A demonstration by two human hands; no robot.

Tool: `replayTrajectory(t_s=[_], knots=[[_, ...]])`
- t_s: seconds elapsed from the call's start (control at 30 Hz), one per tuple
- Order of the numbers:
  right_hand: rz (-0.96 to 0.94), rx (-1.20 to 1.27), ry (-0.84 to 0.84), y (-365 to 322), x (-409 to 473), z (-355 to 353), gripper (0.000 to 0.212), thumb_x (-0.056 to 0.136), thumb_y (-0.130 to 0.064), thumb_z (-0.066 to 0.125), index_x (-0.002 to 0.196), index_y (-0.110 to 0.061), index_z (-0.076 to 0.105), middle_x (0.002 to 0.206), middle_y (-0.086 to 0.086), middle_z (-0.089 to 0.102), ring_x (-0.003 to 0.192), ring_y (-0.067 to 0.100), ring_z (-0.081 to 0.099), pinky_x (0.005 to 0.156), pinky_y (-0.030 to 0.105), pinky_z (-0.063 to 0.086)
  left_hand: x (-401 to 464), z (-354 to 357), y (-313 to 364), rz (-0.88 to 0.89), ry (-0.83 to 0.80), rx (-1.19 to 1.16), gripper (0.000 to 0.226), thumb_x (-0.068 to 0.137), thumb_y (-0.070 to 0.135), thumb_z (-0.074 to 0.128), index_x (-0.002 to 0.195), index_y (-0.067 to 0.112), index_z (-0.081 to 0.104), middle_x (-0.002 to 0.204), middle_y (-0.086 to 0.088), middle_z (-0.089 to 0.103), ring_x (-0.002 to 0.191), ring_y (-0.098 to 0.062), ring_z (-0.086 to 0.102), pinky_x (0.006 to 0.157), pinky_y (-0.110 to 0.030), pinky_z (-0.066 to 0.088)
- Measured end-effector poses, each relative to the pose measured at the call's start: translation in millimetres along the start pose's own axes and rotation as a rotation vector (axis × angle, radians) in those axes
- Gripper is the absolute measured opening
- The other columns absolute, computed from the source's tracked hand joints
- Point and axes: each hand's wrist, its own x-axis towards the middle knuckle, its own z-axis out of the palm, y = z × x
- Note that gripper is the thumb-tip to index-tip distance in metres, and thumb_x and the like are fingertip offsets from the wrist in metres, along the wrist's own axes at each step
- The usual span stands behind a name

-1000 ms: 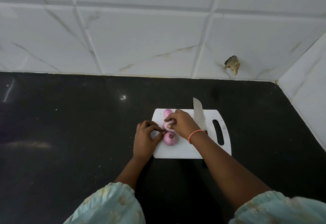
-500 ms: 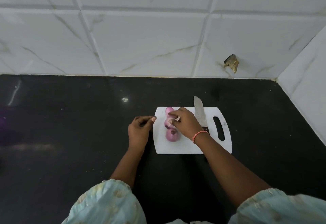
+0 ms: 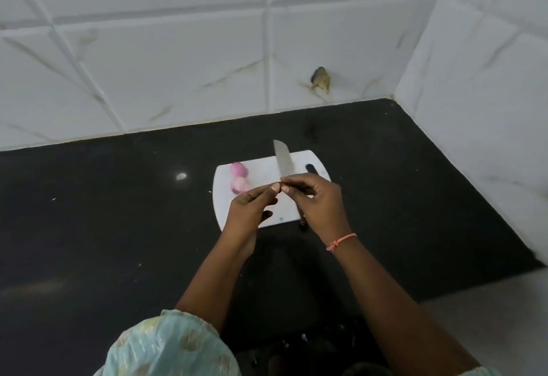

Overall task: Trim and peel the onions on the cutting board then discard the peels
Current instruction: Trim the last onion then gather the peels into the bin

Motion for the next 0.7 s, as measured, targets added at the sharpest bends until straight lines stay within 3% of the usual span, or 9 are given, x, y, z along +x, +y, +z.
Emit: replayTrajectory(t_s=[0.13, 0.2, 0.3, 0.37, 0.57, 0.7], knots=[[-0.091, -0.074, 0.198, 5.1, -55.0, -64.1, 0.014, 0.084, -0.002, 0.073, 0.098, -0.006, 0.075, 0.093, 0.002, 0.073, 0.092, 0.013, 0.069, 0.083, 0.028, 0.055, -34.5, 65.9, -14.9, -0.317, -0.197, -0.305, 0.011, 0.093, 0.013, 0.067, 0.097, 0.009, 0.076, 0.094, -0.005, 0.075, 0.081, -0.013, 0.07, 0.068, -0.023, 0.055], [-0.059, -0.066, 0.268, 11.4, -81.3, -86.6, 0.013, 0.085, -0.001, 0.071, 0.096, -0.007, 0.075, 0.093, 0.002, 0.072, 0.092, 0.012, 0.069, 0.083, 0.027, 0.055, -48.4, 88.0, -27.9, -0.355, -0.243, -0.342, 0.013, 0.093, 0.007, 0.064, 0.102, 0.002, 0.073, 0.094, -0.01, 0.076, 0.082, -0.015, 0.073, 0.069, -0.021, 0.059], [0.103, -0.039, 0.393, 27.9, -133.9, -119.8, 0.015, 0.083, 0.0, 0.073, 0.093, -0.011, 0.075, 0.093, -0.001, 0.074, 0.091, 0.012, 0.07, 0.085, 0.031, 0.056, -76.2, 118.8, -59.2, -0.181, -0.334, 0.01, 0.015, 0.093, 0.008, 0.067, 0.103, 0.001, 0.075, 0.098, -0.012, 0.077, 0.087, -0.015, 0.071, 0.078, -0.022, 0.057], [0.205, -0.002, 0.45, 36.7, -168.0, -133.5, 0.015, 0.084, -0.001, 0.072, 0.09, -0.014, 0.074, 0.091, -0.001, 0.074, 0.09, 0.013, 0.07, 0.084, 0.031, 0.056, -96.5, 133.5, -79.1, -0.107, -0.359, 0.212, 0.014, 0.09, 0.011, 0.072, 0.1, 0.004, 0.078, 0.097, -0.011, 0.078, 0.083, -0.014, 0.07, 0.076, -0.022, 0.056], [0.361, -0.009, 0.387, 46.3, -198.0, -125.3, 0.019, 0.088, -0.004, 0.067, 0.09, -0.022, 0.071, 0.094, -0.002, 0.072, 0.093, 0.01, 0.068, 0.085, 0.028, 0.055, -127.3, 129.8, -108.9, -0.103, -0.179, 0.292, 0.013, 0.086, 0.015, 0.078, 0.088, 0.003, 0.075, 0.078, -0.003, 0.074, 0.069, -0.009, 0.066, 0.064, -0.02, 0.053], [0.273, -0.172, 0.164, 47.9, -163.2, -77.2, 0.014, 0.088, -0.008, 0.069, 0.1, -0.011, 0.074, 0.099, 0.002, 0.072, 0.094, 0.01, 0.066, 0.089, 0.027, 0.053, -117.9, 79.2, -101.0, 0.007, 0.06, 0.278, 0.008, 0.087, 0.018, 0.077, 0.084, 0.011, 0.074, 0.083, -0.002, 0.076, 0.081, -0.014, 0.072, 0.075, -0.029, 0.059]])
